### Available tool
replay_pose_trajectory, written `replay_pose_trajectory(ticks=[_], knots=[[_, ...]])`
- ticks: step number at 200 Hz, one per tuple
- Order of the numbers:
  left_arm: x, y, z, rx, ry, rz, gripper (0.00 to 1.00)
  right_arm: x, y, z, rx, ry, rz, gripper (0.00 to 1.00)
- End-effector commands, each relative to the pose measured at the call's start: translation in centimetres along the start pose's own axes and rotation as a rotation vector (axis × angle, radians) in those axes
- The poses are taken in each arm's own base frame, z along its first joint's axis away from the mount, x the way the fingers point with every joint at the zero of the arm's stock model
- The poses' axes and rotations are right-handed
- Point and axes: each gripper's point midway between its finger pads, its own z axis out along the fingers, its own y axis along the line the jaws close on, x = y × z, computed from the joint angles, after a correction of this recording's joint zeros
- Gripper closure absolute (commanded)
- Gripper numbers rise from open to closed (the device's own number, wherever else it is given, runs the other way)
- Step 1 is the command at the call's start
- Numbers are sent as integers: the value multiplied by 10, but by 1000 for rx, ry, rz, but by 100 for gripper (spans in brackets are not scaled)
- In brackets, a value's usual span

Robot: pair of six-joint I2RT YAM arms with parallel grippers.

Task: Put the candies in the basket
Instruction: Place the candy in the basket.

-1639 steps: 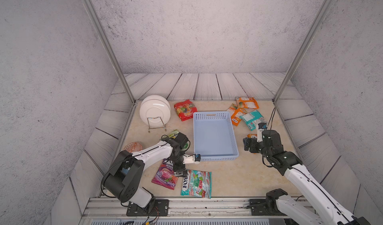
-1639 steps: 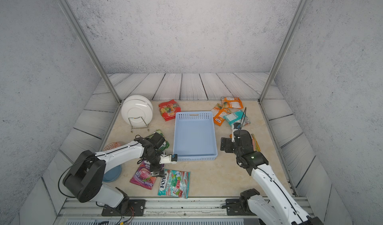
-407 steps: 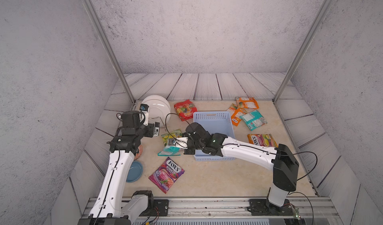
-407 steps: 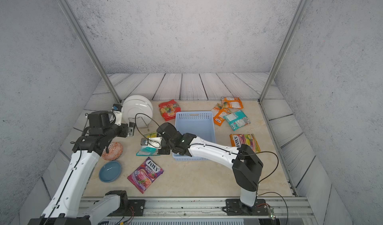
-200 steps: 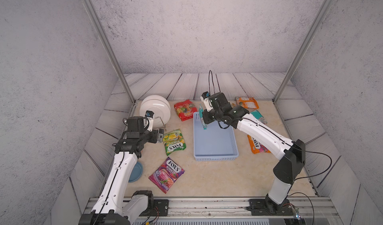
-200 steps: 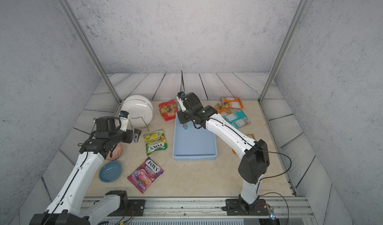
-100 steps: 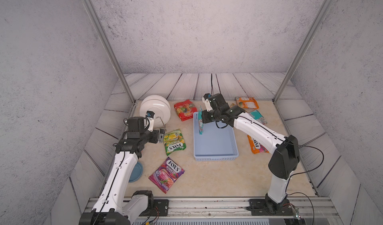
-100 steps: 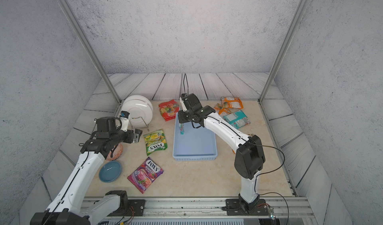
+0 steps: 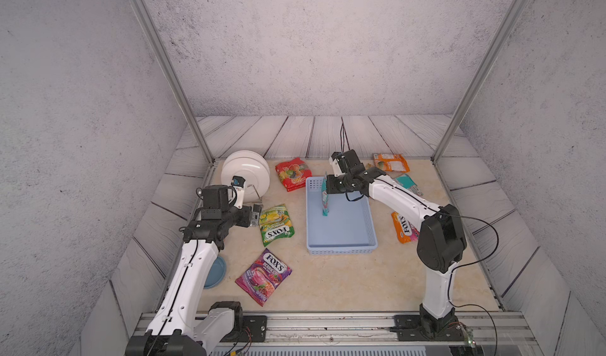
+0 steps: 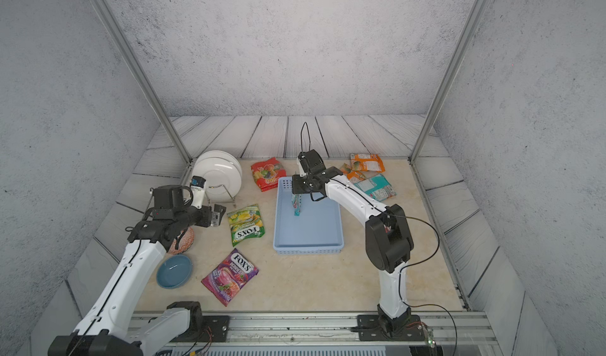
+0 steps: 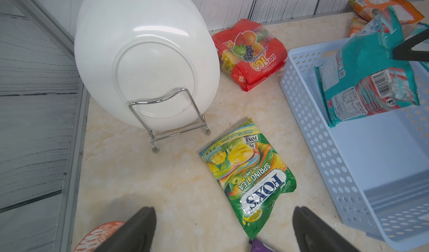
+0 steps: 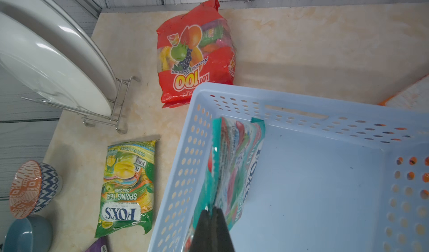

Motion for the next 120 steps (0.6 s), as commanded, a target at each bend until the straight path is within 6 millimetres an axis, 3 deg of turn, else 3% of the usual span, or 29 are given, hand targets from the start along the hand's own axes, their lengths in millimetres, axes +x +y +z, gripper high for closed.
replay_pose_trajectory(ticks=[1, 56, 98, 120], knots=[[-2, -2, 1, 19, 0, -6, 2, 17, -22, 10, 70, 69, -29, 100], [-4, -1, 0, 19, -3, -8, 2, 39, -57, 11, 211, 154, -115, 100], [-2, 0, 2, 12, -5, -5, 2, 47, -67, 18, 246, 191, -125, 100], [-4, 0, 0, 8, -7, -5, 2, 44, -62, 21, 221, 191, -117, 100]])
